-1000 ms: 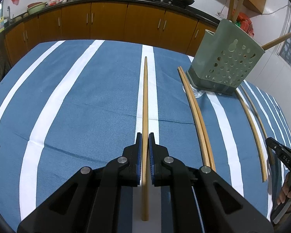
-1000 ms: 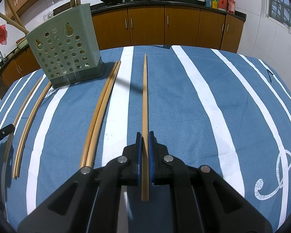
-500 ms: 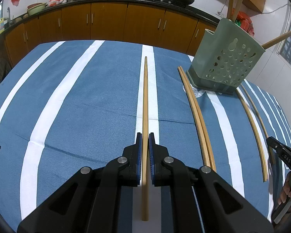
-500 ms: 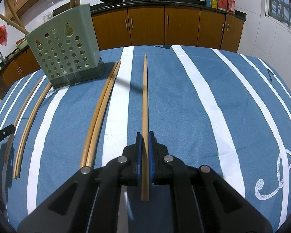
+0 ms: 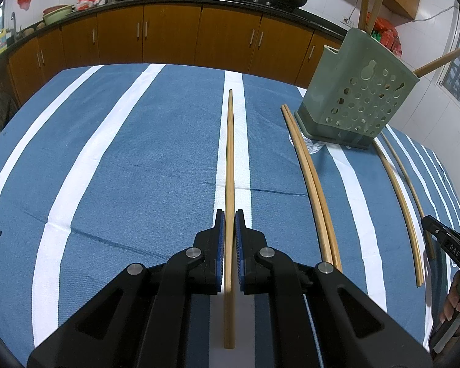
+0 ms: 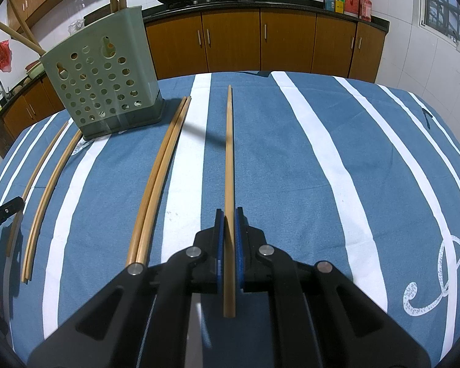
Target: Organize utensils
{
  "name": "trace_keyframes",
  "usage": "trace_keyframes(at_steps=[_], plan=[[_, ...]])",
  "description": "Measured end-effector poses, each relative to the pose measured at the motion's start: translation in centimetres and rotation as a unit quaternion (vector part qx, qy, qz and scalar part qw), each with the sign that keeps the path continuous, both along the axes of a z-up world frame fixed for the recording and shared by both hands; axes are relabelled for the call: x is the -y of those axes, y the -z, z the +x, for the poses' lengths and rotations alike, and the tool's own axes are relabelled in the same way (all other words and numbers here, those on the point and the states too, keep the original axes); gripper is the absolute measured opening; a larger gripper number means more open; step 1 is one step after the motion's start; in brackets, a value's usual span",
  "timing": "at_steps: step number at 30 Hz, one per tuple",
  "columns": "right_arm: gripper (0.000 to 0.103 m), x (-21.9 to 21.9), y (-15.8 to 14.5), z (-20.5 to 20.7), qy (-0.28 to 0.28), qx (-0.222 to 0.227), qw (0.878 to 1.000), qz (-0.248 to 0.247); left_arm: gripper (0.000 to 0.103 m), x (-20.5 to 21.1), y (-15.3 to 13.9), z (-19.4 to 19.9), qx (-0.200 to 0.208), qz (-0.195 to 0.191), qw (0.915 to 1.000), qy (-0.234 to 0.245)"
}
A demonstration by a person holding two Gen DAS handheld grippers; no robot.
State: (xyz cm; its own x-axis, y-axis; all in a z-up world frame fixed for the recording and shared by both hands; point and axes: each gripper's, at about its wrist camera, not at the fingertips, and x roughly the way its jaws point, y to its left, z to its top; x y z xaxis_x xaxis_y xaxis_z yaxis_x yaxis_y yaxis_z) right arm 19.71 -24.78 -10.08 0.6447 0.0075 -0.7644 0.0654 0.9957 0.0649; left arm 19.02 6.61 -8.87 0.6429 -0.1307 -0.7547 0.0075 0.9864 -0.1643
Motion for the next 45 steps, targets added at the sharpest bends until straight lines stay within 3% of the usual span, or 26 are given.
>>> trace_keyframes(at_steps=[6,10,20,34,45], plan=[[0.008,0.0,0.0,-0.1,0.001,0.000,1.000,0.001,0.008,0.1,0.0,0.0,0.000,0.004,1.0000,0.000],[0.008,-0.3,0.0,-0.8,-0.004,-0.001,1.000,-0.006,0.008,1.0,-0.1,-0.9,0.000,0.044,0.9990,0.010],[0.008,0.5,-1.2,-2.0,-0.002,0.021,1.000,0.016,0.007,0.4,-0.4,-1.1,-0.002,0.044,0.9990,0.003],[0.008,2.2,-10.7,-3.8,0.017,0.168,0.986,0.017,0.007,-1.4,-11.1,-3.0,0.139,0.011,0.9902,-0.011],[0.007,1.9,-16.6,-4.0,-0.008,0.238,0.970,0.054,0.007,-1.2,-15.5,-1.8,0.173,0.000,0.9850,-0.001]])
